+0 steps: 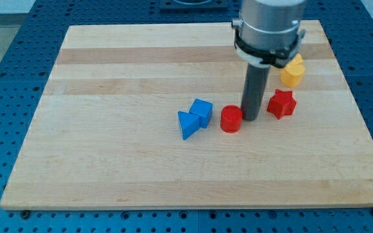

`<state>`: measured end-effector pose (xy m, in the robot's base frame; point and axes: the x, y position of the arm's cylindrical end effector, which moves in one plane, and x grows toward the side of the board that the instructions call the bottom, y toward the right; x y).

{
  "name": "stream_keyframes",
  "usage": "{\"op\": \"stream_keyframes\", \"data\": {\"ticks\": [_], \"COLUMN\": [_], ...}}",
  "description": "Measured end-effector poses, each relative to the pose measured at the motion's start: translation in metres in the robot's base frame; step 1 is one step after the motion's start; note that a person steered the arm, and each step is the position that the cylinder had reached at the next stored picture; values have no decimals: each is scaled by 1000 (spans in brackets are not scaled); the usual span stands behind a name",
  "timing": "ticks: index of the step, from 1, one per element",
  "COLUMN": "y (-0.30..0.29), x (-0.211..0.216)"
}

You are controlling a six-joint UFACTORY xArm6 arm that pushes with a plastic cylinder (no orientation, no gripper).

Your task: Slide red circle closer to the red star

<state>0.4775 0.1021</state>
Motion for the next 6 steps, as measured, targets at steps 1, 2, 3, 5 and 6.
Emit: {"op": "stream_keyframes", "data": {"ticks": [1, 2, 3, 5, 6], "y": [24, -2, -63, -82, -37], "x": [33, 54, 57, 19, 15]}}
